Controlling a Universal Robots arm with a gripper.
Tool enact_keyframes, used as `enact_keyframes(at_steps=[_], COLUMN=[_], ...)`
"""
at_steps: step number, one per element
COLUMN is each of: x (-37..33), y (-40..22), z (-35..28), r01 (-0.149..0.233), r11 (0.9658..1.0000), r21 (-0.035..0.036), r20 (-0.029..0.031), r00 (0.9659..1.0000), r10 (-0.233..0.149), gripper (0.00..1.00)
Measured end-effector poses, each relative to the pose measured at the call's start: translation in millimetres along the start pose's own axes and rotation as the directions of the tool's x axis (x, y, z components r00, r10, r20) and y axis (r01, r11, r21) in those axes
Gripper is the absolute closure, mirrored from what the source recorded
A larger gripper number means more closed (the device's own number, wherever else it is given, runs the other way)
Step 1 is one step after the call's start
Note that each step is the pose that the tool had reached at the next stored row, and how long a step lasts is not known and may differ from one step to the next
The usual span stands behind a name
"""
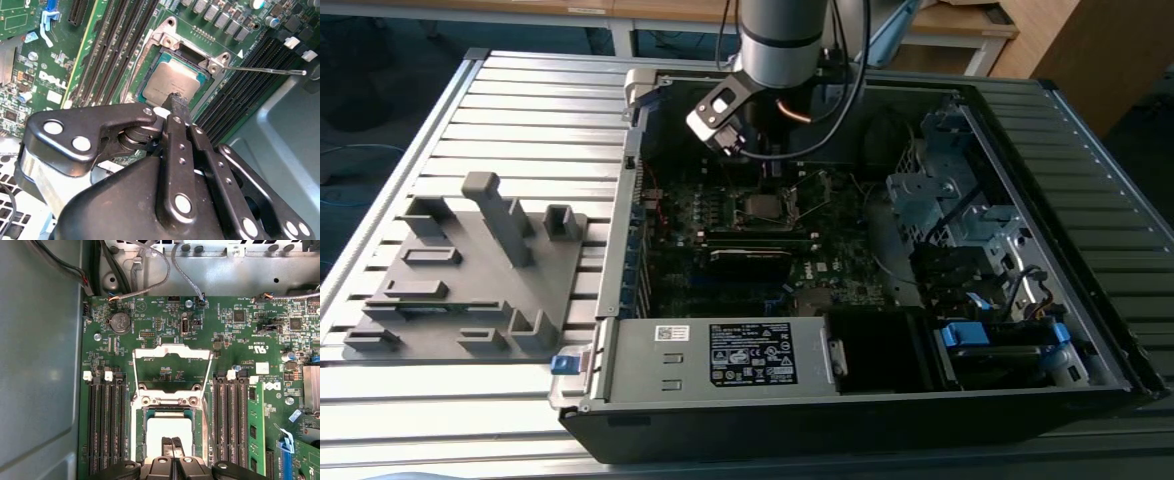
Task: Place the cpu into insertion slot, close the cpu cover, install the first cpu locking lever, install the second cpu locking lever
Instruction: 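Close the cpu cover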
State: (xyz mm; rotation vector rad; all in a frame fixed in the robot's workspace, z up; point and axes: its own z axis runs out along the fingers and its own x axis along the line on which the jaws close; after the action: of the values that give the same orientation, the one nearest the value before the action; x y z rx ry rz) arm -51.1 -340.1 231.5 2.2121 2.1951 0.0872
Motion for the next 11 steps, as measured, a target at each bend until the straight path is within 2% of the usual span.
enact_keyframes(at_steps=[11], x=[0.1], y=[0.1], z=[-1.8], r01=[0.000], r11=[1.0000], r21=[-0.0001], r20=[-0.0002], r00=[1.0000], r10=[0.000], gripper=[0.89])
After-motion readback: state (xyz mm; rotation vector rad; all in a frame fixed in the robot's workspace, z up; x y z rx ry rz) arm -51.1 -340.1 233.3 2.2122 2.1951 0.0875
